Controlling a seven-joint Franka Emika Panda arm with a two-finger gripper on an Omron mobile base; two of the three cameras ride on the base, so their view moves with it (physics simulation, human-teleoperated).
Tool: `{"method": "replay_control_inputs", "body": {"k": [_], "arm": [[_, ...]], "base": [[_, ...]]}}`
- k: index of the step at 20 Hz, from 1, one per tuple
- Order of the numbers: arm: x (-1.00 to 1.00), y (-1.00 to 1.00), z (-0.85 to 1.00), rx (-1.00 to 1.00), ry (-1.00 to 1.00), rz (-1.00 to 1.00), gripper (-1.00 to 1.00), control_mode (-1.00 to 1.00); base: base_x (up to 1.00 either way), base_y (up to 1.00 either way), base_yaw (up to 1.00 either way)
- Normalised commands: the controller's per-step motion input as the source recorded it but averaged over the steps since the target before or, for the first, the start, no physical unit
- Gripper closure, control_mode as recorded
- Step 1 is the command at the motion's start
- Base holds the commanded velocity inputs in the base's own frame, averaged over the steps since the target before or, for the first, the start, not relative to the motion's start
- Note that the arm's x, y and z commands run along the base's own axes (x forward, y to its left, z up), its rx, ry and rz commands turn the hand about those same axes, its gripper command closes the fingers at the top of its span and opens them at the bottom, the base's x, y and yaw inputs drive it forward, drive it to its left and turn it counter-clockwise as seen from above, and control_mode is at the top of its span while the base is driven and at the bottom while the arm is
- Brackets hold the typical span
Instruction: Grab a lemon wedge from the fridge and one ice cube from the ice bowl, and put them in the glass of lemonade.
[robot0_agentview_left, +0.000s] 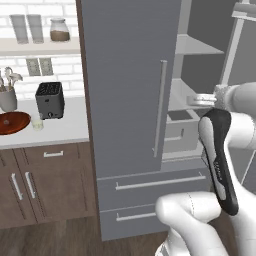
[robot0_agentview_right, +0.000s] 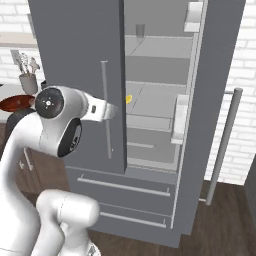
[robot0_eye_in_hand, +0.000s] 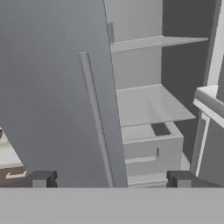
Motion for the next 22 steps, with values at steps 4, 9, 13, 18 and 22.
{"method": "replay_control_inputs", "body": {"k": [4,9,13,18,22], "arm": [[0.06,0.77,0.0,-0.15,0.09,0.03,-1.0,-1.0],[0.05,0.2,0.06,-0.24,0.26,0.0,-1.0,-1.0],[0.31,0.0,-0.15,-0.02,0.06,0.0,-1.0,-1.0],[0.7,0.08,-0.2,0.0,0.01,0.0,-1.0,-1.0],[0.78,0.16,-0.08,0.0,0.0,0.0,-1.0,-1.0]], "base": [[0.0,0.0,0.0],[0.0,0.0,0.0],[0.0,0.0,0.0],[0.0,0.0,0.0],[0.0,0.0,0.0]]}}
